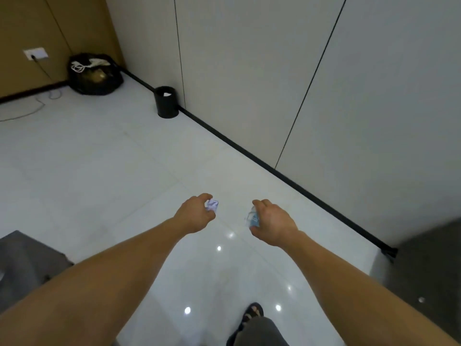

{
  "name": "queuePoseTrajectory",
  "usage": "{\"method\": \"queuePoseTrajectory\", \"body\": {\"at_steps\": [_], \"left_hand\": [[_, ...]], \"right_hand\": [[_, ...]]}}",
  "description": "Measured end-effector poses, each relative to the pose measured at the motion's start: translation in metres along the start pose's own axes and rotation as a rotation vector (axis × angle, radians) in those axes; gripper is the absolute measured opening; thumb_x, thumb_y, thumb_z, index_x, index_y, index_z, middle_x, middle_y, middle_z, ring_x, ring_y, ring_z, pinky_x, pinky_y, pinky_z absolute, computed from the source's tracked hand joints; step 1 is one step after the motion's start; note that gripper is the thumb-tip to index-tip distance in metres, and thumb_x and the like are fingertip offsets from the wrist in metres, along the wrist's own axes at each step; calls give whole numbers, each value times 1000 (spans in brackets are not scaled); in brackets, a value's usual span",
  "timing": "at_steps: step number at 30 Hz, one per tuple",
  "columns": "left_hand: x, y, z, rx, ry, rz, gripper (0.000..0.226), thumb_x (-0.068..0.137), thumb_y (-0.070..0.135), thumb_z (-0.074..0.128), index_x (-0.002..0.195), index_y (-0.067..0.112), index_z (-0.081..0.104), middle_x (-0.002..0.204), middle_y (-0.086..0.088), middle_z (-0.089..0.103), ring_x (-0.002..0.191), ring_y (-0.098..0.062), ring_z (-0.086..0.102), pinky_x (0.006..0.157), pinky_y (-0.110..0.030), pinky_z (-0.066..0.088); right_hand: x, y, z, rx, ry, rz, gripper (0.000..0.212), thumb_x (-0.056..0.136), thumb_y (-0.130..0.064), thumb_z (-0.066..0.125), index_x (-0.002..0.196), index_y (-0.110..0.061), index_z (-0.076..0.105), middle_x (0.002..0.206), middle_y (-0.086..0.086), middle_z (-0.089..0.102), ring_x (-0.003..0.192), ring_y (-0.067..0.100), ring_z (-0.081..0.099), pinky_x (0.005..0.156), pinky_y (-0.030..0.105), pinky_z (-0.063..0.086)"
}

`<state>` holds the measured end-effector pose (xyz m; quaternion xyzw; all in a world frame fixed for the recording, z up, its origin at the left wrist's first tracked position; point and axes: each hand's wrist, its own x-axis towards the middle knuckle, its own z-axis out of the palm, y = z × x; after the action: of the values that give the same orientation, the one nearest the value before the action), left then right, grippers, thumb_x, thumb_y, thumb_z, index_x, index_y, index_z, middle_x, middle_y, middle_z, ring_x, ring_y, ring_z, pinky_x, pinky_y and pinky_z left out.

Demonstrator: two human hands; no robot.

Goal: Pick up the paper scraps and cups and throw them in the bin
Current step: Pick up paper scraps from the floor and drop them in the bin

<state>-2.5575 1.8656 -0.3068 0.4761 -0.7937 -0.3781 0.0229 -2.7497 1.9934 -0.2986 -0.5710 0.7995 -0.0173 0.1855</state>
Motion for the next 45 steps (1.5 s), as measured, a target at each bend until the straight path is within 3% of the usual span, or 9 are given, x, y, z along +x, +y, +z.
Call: {"method": "queuePoseTrajectory", "body": {"at_steps": [14,22,29,39,45], "left_hand": [[196,-7,-131,-49,255,-244,50,92,34,54,138,18,45,123,-10,61,110,-26,57,84,-25,40],[294,-65,-202,-168,305,-380,50,92,31,57,138,17,45,123,-11,59,110,-26,56,88,-27,43],[421,-119,-303,-148,289,-341,51,92,34,56,138,17,44,123,-10,60,108,-26,57,82,-25,42],[597,-158,-417,-99,216,-325,51,93,37,53,140,17,42,122,-9,60,110,-26,57,89,-29,45],[716,-179,-494,-105,268,-361,50,93,38,53,138,17,45,121,-9,61,108,-25,58,88,-26,44]], "right_hand": [[312,-19,-110,-61,10,-301,69,87,-37,58,147,-17,31,137,4,46,116,26,53,94,34,45],[456,-89,-111,-127,-117,-434,72,86,-38,61,148,-17,30,140,4,45,119,26,53,97,35,46],[598,-164,-142,-156,-122,-410,71,87,-36,59,149,-18,28,140,4,44,119,26,53,96,34,46],[792,-233,-179,-114,-137,-389,69,87,-36,57,148,-20,29,141,2,43,121,25,51,98,34,44],[947,-265,-212,-83,-122,-442,70,88,-37,57,149,-20,28,143,3,42,121,26,50,98,34,44]]}}
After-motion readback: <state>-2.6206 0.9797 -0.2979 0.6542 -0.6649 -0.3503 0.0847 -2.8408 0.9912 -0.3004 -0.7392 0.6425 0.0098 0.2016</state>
